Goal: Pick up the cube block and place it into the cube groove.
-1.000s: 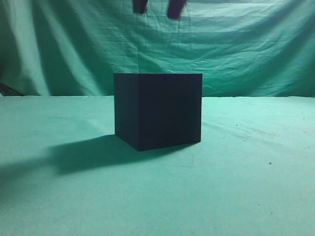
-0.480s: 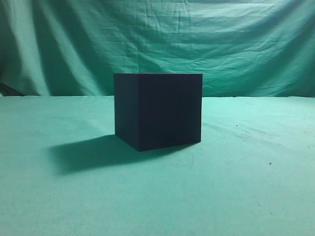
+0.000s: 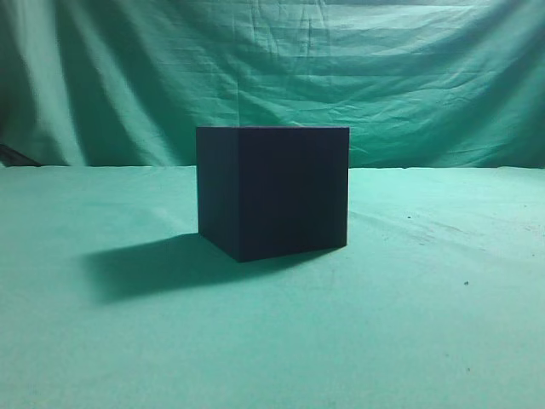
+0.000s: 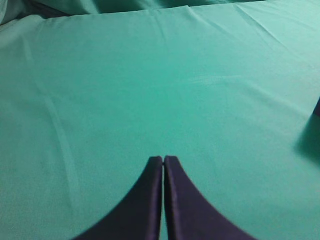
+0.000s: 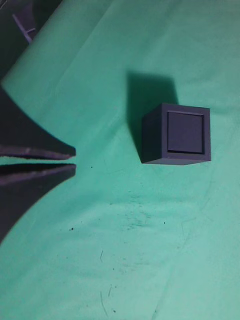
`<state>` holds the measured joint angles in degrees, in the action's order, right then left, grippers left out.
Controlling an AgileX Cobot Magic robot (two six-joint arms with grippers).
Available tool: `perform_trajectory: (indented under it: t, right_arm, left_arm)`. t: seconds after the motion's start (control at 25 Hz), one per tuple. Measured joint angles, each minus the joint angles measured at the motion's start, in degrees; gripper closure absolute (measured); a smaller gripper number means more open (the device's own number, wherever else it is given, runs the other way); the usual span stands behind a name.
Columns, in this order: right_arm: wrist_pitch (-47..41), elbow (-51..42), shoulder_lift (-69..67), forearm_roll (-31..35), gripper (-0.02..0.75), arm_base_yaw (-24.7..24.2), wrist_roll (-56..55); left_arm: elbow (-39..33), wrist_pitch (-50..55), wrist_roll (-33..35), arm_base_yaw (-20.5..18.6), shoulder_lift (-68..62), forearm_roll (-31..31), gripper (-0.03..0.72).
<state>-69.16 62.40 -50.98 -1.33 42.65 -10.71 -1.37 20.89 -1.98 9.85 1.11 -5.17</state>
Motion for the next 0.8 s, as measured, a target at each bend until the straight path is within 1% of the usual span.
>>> perform_trajectory:
  t: [0.12, 0.24, 0.44, 0.68, 0.8]
  right_arm:
    - [4.7, -8.7, 8.4, 0.0, 0.738, 0.0, 0.0]
    - [8.8, -14.7, 15.9, 0.3, 0.738, 0.0, 0.0]
    - [10.4, -19.5, 23.9, -1.1, 0.738, 0.0, 3.7]
    - [20.0, -25.4, 29.1, -5.6, 0.738, 0.0, 5.5]
    - [23.1, -28.5, 31.4, -6.1, 0.738, -0.4, 5.5]
  left_arm:
    - [0.0, 0.0, 0.0, 0.0, 0.0, 0.0, 0.688]
    - [0.0, 0.0, 0.0, 0.0, 0.0, 0.0, 0.688]
    - [0.0, 0.0, 0.0, 0.0, 0.0, 0.0, 0.688]
    - [0.0, 0.0, 0.0, 0.0, 0.0, 0.0, 0.688]
    - [0.0, 0.0, 0.0, 0.0, 0.0, 0.0, 0.688]
